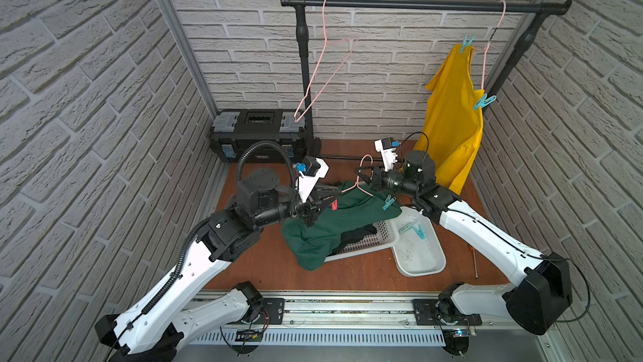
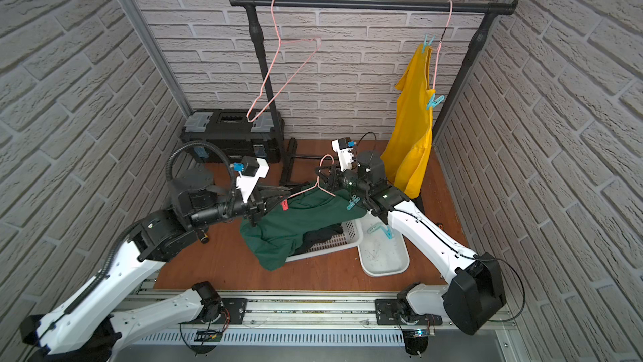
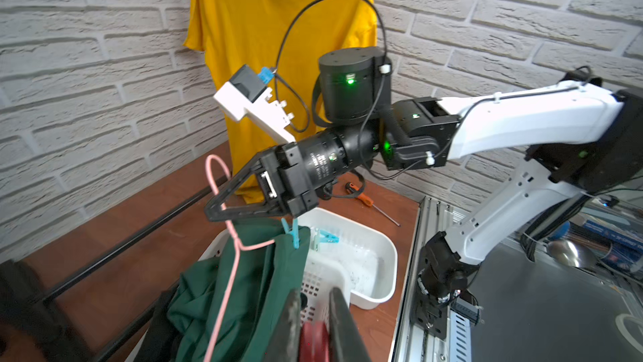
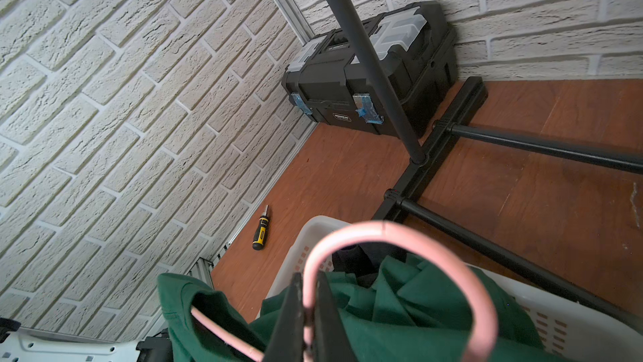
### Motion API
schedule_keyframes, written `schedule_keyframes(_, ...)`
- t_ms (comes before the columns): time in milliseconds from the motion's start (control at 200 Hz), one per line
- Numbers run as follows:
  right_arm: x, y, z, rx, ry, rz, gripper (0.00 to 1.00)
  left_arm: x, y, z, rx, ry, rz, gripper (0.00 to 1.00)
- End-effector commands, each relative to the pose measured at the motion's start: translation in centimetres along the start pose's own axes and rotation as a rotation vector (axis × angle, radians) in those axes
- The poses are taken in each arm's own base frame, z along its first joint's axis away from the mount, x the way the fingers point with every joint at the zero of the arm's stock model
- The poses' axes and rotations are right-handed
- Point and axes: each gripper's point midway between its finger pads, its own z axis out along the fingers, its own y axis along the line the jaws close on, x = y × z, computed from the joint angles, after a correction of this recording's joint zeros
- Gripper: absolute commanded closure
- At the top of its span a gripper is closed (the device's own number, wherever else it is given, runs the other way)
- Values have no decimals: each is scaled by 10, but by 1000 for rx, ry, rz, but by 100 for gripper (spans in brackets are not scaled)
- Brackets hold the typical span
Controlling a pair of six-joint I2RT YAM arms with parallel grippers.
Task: Remove the clothespins securing t-shirts to the hanger
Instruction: Place the clothespin in the storage box.
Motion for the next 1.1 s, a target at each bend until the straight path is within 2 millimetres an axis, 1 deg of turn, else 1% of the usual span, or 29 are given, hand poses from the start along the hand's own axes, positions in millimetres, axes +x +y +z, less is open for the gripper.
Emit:
schedule_keyframes(0,-18,20,-3,-60,-42,-31,97,6,-14,26,32,-84,62,86)
schedule_keyframes(60,-19,22,-4,-63,-40,-35,97,20,-31,45,70,-98,85,87)
schedule_keyframes(165,-20,24,-5,-64,-38,-40,97,50,-54,80,84,-66,148,86)
schedule_keyframes(240,-21,25,-6,-66,-38,-43,97,68,-67,104,88,-49,179,86)
schedule_keyframes(280,-21,25,-7,-63,-39,-46,98,74,-71,115,99,-52,177,87)
schedule_keyframes(360,-18,24,-7,-60,-32,-47,97,82,-74,131,99,-83,151,86)
schedule_keyframes(395,-18,24,-8,-61,-32,-49,97,80,-76,136,103,-118,143,86)
schedule_keyframes(620,-16,25,-12,-59,-31,-57,97,107,-74,172,57,-189,108,86)
schedule_keyframes(685,-14,25,-13,-55,-30,-58,97,111,-73,180,39,-220,95,86)
schedule_keyframes(830,-14,24,-15,-50,-30,-60,98,122,-83,200,34,-249,107,85)
schedule_keyframes(910,-16,24,-15,-48,-34,-56,97,130,-84,211,33,-239,104,80)
schedule_keyframes(995,-17,25,-15,-53,-38,-50,97,136,-83,220,21,-229,100,78)
schedule_keyframes(1060,-16,25,-16,-54,-41,-48,97,139,-82,226,19,-222,93,71)
schedule_keyframes(1095,-16,25,-16,-53,-40,-48,97,139,-83,229,21,-222,92,65)
